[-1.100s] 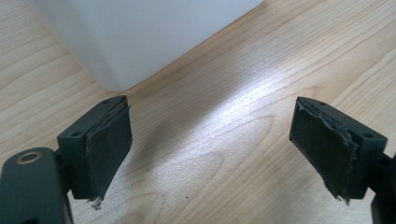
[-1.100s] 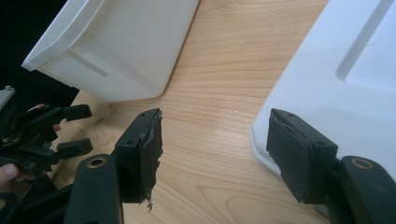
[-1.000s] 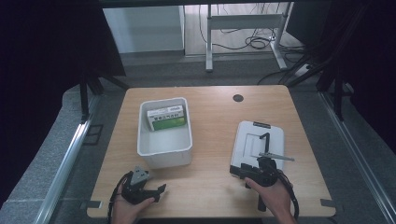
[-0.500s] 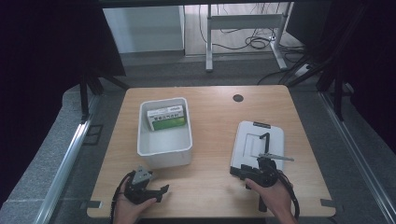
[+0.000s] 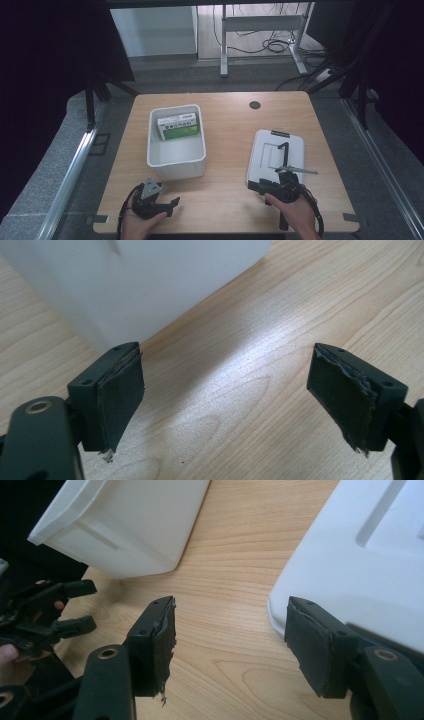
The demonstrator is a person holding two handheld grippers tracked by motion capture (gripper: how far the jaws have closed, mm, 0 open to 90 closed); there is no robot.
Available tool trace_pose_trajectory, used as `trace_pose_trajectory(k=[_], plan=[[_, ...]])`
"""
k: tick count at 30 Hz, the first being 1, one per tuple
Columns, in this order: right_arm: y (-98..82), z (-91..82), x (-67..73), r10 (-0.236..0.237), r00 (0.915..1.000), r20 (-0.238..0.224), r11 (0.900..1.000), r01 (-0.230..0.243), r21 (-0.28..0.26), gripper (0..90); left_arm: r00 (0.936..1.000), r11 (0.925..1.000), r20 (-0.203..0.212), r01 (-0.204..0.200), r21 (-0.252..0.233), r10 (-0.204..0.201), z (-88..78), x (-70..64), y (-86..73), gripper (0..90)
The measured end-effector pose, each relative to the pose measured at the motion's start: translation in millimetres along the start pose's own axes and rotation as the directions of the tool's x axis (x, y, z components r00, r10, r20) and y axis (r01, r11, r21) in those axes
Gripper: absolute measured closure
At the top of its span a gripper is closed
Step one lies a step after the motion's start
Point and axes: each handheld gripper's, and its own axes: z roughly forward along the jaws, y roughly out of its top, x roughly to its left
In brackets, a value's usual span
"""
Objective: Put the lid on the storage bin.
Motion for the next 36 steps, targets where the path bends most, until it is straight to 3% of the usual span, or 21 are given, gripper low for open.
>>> trace_pose_trajectory(k=[5, 14, 22, 26, 36], plan=[[2.3, -4.1, -2.3, 0.028, 0.9996, 0.000, 1.000, -0.028, 0.004, 39.0, 1.0000, 1.0000, 0.002, 0.005, 0.001, -0.005, 0.2, -0.6, -1.7, 15.4], [9.3, -14.3, 3.6, 0.022, 0.9995, 0.025, 1.000, -0.022, -0.018, 39.1, 1.0000, 1.0000, -0.008, -0.005, 0.003, 0.005, -0.3, -2.5, -3.6, 16.0], [24.6, -21.9, 5.3, 0.012, 0.9989, 0.046, 0.999, -0.010, -0.039, 39.1, 0.9997, 0.9997, 0.009, -0.022, 0.005, 0.022, 2.7, -2.0, -2.1, 16.6], [33.3, -29.6, 5.0, -0.003, 0.9982, 0.060, 1.000, 0.005, -0.030, 39.2, 0.9998, 0.9997, 0.007, -0.020, 0.011, 0.020, 5.1, -1.2, -1.3, 17.0], [52.4, -44.1, 2.5, 0.009, 0.9963, 0.086, 1.000, -0.009, -0.002, 39.2, 0.9997, 0.9997, -0.004, -0.024, 0.009, 0.024, 3.4, -3.2, -2.0, 17.6]])
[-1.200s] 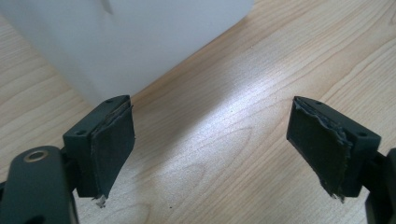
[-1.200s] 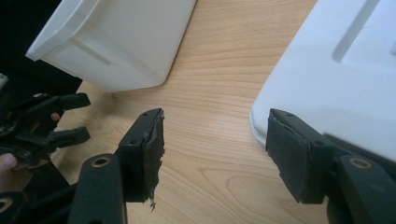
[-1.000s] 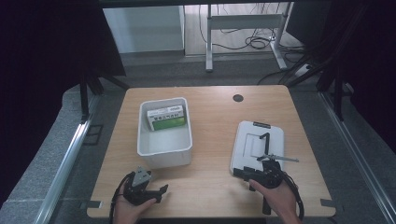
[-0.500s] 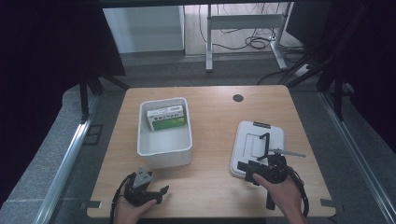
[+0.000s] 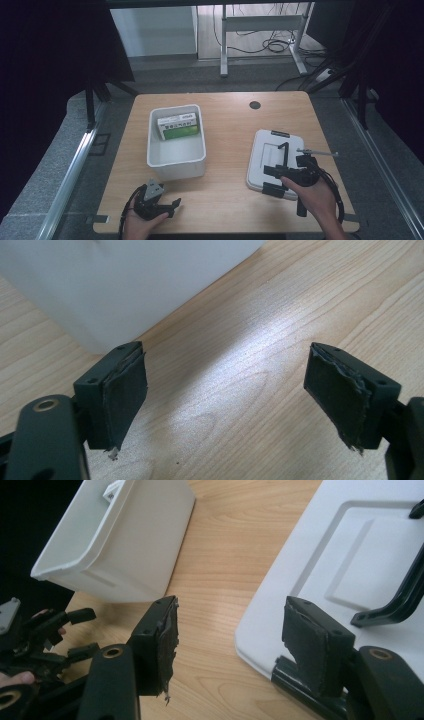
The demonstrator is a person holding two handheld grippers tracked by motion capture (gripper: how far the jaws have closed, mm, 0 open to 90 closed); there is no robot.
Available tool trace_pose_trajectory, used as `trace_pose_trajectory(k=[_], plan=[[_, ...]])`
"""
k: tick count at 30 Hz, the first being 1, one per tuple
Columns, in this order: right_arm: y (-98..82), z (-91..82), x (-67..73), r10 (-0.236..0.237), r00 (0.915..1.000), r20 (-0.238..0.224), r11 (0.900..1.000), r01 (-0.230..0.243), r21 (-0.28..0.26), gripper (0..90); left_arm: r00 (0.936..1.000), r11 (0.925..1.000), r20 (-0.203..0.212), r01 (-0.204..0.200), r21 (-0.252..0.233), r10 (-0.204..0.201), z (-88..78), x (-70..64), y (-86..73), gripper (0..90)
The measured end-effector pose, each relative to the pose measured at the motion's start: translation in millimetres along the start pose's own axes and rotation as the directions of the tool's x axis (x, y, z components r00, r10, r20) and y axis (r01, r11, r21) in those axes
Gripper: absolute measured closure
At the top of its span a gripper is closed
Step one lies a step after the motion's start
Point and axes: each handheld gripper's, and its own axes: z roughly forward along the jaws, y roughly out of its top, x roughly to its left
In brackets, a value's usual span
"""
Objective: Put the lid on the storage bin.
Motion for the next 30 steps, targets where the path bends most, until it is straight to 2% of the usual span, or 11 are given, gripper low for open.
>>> trace_pose_trajectory(k=[8, 13, 20, 24, 26, 30], plan=[[18.7, -2.5, -0.4, 0.010, 0.9998, 0.019, 1.000, -0.010, -0.006, 39.4, 1.0000, 1.0000, -0.008, 0.006, -0.006, -0.006, -1.9, 2.7, -2.5, 18.0], [32.8, -4.6, -3.1, 0.014, 0.9986, 0.050, 1.000, -0.013, -0.013, 40.5, 0.9998, 1.0000, -0.015, 0.009, -0.003, -0.009, -2.6, 3.2, -3.3, 18.3], [42.0, -8.5, -8.0, 0.021, 0.9961, 0.086, 1.000, -0.020, -0.024, 40.9, 0.9998, 1.0000, -0.018, 0.008, -0.002, -0.008, -2.8, 2.3, -4.5, 18.6], [46.5, -10.7, -12.7, 0.045, 0.9926, 0.113, 0.999, -0.042, -0.025, 42.0, 0.9999, 1.0000, -0.013, 0.003, 0.002, -0.003, -1.3, 0.5, -4.6, 18.9], [48.2, -11.7, -14.1, 0.065, 0.9916, 0.112, 0.998, -0.062, -0.024, 42.5, 0.9999, 1.0000, -0.012, 0.005, 0.004, -0.005, -0.7, -0.1, -4.8, 18.9], [52.4, -12.2, -17.2, 0.077, 0.9881, 0.133, 0.997, -0.075, -0.018, 43.7, 0.9999, 1.0000, -0.011, 0.002, 0.007, -0.002, -0.3, 0.2, -4.9, 19.0]])
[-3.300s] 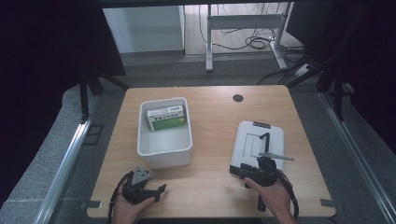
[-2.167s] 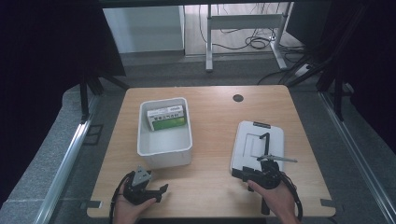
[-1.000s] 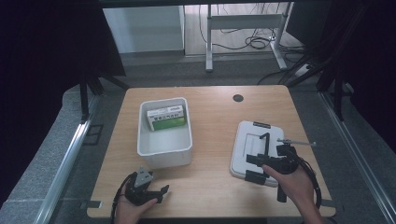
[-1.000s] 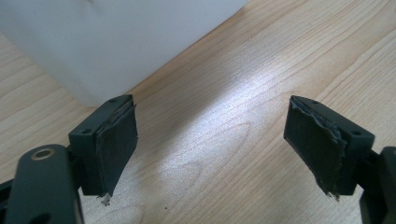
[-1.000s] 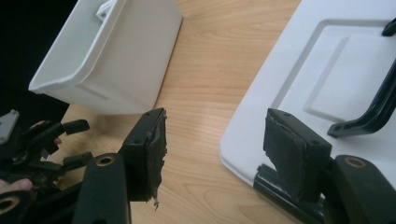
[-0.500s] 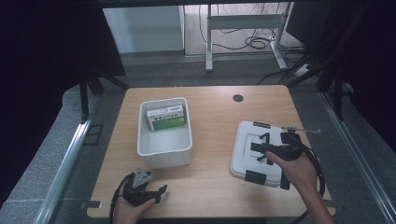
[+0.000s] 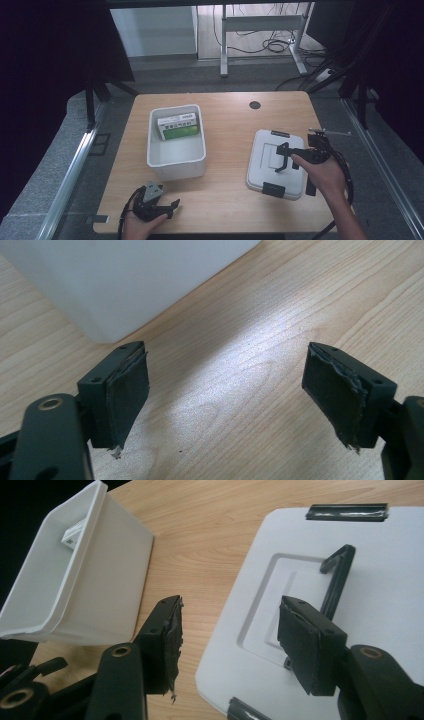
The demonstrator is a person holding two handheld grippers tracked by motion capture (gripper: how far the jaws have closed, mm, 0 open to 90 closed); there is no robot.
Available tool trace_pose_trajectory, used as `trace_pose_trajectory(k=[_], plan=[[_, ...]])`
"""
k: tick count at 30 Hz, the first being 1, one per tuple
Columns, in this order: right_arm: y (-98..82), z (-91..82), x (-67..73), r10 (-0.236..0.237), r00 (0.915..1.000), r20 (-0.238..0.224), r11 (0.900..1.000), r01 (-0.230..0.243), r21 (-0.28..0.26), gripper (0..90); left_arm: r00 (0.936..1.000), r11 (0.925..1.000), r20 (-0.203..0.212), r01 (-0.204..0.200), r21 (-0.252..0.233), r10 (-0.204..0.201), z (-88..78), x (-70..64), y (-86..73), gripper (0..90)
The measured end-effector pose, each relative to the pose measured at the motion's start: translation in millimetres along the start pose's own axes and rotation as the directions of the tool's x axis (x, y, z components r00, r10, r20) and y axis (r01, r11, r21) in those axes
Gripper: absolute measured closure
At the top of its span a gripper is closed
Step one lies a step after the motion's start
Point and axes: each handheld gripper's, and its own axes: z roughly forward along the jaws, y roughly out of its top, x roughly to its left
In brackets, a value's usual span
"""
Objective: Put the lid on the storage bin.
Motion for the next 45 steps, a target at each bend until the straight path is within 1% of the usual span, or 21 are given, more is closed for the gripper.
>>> trace_pose_trajectory(k=[6, 9, 11, 13, 16, 19, 20, 21, 22, 24, 25, 27, 30, 33, 37, 39, 40, 41, 43, 44, 45], plan=[[7.0, 1.6, -5.2, 0.013, 0.9994, 0.031, 1.000, -0.013, 0.007, 45.1, 1.0000, 1.0000, -0.001, 0.002, 0.000, -0.002, 0.1, 0.8, -0.7, 19.1], [8.2, 2.3, -5.4, 0.018, 0.9993, 0.031, 1.000, -0.018, 0.006, 45.5, 1.0000, 1.0000, -0.001, 0.002, 0.003, -0.002, 0.2, 1.2, -0.9, 19.1], [9.8, 3.5, -3.6, 0.018, 0.9991, 0.039, 0.999, -0.019, 0.027, 46.3, 1.0000, 1.0000, 0.001, 0.001, 0.003, -0.001, 0.8, 1.2, -1.0, 19.1], [10.2, 4.0, -3.1, 0.020, 0.9989, 0.041, 0.999, -0.022, 0.032, 46.4, 1.0000, 1.0000, 0.002, 0.000, 0.004, 0.000, 0.9, 1.1, -0.9, 19.1], [12.8, 6.6, -4.5, 0.024, 0.9978, 0.062, 0.999, -0.026, 0.038, 47.3, 1.0000, 1.0000, 0.003, 0.000, 0.005, 0.000, 0.5, 1.1, -0.9, 19.1], [16.6, 9.5, -8.1, 0.042, 0.9955, 0.085, 0.998, -0.046, 0.044, 48.3, 1.0000, 1.0000, 0.003, 0.001, 0.004, -0.001, 0.0, 1.6, -1.1, 19.1], [16.6, 9.5, -8.1, 0.042, 0.9955, 0.085, 0.998, -0.046, 0.044, 48.3, 1.0000, 1.0000, 0.003, 0.001, 0.004, -0.001, 0.0, 1.6, -1.1, 19.1], [17.6, 10.3, -9.5, 0.043, 0.9949, 0.092, 0.998, -0.048, 0.051, 48.5, 1.0000, 1.0000, 0.002, 0.002, 0.004, -0.002, -0.1, 1.7, -1.2, 19.1], [19.6, 12.6, -11.7, 0.056, 0.9925, 0.108, 0.996, -0.063, 0.062, 49.1, 1.0000, 1.0000, 0.002, 0.002, 0.005, -0.002, -0.1, 1.9, -1.3, 19.1], [20.2, 13.2, -12.5, 0.061, 0.9918, 0.112, 0.995, -0.069, 0.068, 49.2, 1.0000, 1.0000, 0.003, 0.001, 0.006, -0.001, 0.0, 2.0, -1.3, 19.1], [21.9, 16.1, -15.6, 0.072, 0.9893, 0.126, 0.993, -0.083, 0.082, 49.6, 1.0000, 1.0000, 0.003, 0.000, 0.007, 0.000, 0.2, 1.9, -1.3, 19.1], [23.0, 18.7, -18.3, 0.081, 0.9869, 0.140, 0.991, -0.095, 0.094, 50.1, 1.0000, 1.0000, 0.003, 0.000, 0.009, 0.000, 0.5, 1.8, -1.3, 19.1], [24.5, 22.6, -21.8, 0.095, 0.9840, 0.150, 0.988, -0.111, 0.104, 51.1, 1.0000, 0.9999, 0.003, -0.001, 0.010, 0.001, 0.7, 1.8, -1.3, 19.1], [26.1, 28.1, -27.5, 0.111, 0.9789, 0.171, 0.982, -0.135, 0.133, 53.3, 1.0000, 0.9999, 0.004, -0.002, 0.010, 0.002, 0.6, 1.8, -1.3, 19.1], [25.5, 34.9, -32.9, 0.129, 0.9742, 0.185, 0.974, -0.159, 0.161, 54.8, 1.0000, 1.0000, 0.004, -0.003, 0.009, 0.003, 0.9, 1.5, -1.4, 19.1], [25.2, 36.9, -34.7, 0.133, 0.9729, 0.189, 0.973, -0.165, 0.164, 55.2, 1.0000, 0.9999, 0.004, -0.004, 0.009, 0.004, 1.0, 1.4, -1.3, 19.1], [25.4, 38.4, -36.3, 0.138, 0.9708, 0.196, 0.969, -0.174, 0.176, 55.7, 1.0000, 0.9999, 0.004, -0.004, 0.009, 0.004, 1.0, 1.4, -1.3, 19.1], [24.9, 40.8, -38.7, 0.141, 0.9691, 0.203, 0.968, -0.178, 0.179, 56.2, 1.0000, 0.9999, 0.004, -0.005, 0.010, 0.005, 1.0, 1.4, -1.3, 19.1], [24.9, 44.6, -42.8, 0.160, 0.9651, 0.207, 0.962, -0.200, 0.189, 58.0, 1.0000, 0.9999, 0.004, -0.005, 0.010, 0.005, 1.0, 1.5, -1.4, 19.1], [24.9, 44.6, -42.8, 0.160, 0.9651, 0.207, 0.962, -0.200, 0.189, 58.0, 1.0000, 0.9999, 0.004, -0.004, 0.010, 0.004, 1.1, 1.5, -1.4, 19.1], [24.9, 47.4, -45.3, 0.163, 0.9638, 0.211, 0.957, -0.207, 0.205, 59.2, 1.0000, 0.9999, 0.004, -0.005, 0.011, 0.005, 1.2, 1.5, -1.4, 19.1]])
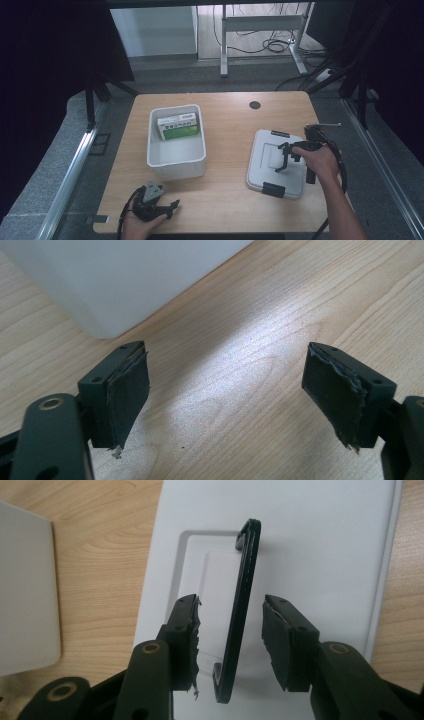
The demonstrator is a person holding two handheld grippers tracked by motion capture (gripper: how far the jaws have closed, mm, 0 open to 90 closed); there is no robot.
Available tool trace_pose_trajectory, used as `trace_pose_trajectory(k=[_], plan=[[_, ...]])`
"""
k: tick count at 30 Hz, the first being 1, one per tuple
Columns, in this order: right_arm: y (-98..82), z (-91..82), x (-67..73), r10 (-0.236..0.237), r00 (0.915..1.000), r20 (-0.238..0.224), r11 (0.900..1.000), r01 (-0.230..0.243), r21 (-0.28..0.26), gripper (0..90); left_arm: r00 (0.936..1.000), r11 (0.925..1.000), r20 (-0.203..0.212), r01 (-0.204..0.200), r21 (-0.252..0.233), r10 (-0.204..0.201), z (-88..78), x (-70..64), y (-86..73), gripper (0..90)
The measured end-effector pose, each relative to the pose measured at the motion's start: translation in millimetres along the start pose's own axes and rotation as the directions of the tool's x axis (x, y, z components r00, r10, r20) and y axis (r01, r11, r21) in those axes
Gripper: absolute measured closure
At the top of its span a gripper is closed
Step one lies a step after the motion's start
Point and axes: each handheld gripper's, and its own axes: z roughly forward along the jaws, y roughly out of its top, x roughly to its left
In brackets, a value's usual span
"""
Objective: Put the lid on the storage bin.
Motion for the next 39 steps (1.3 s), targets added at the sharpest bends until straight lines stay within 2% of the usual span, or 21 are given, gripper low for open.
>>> trace_pose_trajectory(k=[6, 8, 15, 17, 19, 21, 22, 28, 32, 34, 39], plan=[[1.9, 6.4, -2.0, 0.024, 0.9997, 0.001, 0.999, -0.024, 0.041, 64.4, 1.0000, 1.0000, 0.002, -0.006, 0.006, 0.006, 0.3, -0.5, 0.0, 19.3], [2.6, 10.9, -1.9, 0.027, 0.9993, 0.025, 0.997, -0.029, 0.075, 67.9, 0.9999, 0.9999, 0.003, -0.010, 0.010, 0.010, 1.0, -0.7, 0.1, 19.3], [5.3, 16.1, -0.4, 0.051, 0.9982, 0.031, 0.992, -0.054, 0.117, 74.2, 0.9999, 0.9998, 0.004, -0.013, 0.013, 0.013, 1.7, -1.7, 0.1, 19.3], [6.6, 20.4, -0.4, 0.071, 0.9967, 0.040, 0.986, -0.076, 0.146, 78.8, 0.9999, 0.9998, 0.003, -0.013, 0.013, 0.013, 1.9, -1.8, 0.1, 19.6], [6.9, 21.4, -0.5, 0.078, 0.9962, 0.040, 0.985, -0.083, 0.149, 80.2, 0.9999, 0.9998, 0.003, -0.014, 0.014, 0.014, 2.0, -1.9, 0.2, 19.7], [7.8, 24.4, -1.1, 0.109, 0.9935, 0.035, 0.980, -0.113, 0.166, 83.0, 0.9999, 0.9998, 0.003, -0.015, 0.014, 0.015, 2.0, -1.9, 0.2, 19.7], [7.8, 24.4, -1.1, 0.109, 0.9935, 0.035, 0.980, -0.113, 0.166, 83.0, 0.9999, 0.9998, 0.003, -0.016, 0.014, 0.016, 2.0, -1.9, 0.2, 19.7], [8.1, 24.5, -3.7, 0.188, 0.9819, 0.026, 0.967, -0.189, 0.168, 84.1, 0.9998, 0.9996, 0.003, -0.021, 0.018, 0.021, 2.8, -2.2, 0.3, 19.7], [7.7, 24.3, -3.9, 0.205, 0.9785, 0.023, 0.965, -0.206, 0.163, 84.2, 0.9997, 0.9995, 0.003, -0.023, 0.021, 0.023, 3.3, -2.4, 0.3, 19.7], [7.8, 24.4, -2.6, 0.226, 0.9738, 0.023, 0.961, -0.227, 0.159, 84.3, 0.9997, 0.9995, 0.003, -0.024, 0.020, 0.024, 3.8, -2.6, 0.3, 19.7], [8.3, 24.7, -1.0, 0.232, 0.9723, 0.029, 0.960, -0.234, 0.155, 84.4, 0.9997, 0.9995, 0.002, -0.023, 0.021, 0.023, 3.4, -2.1, 0.3, 19.7]])
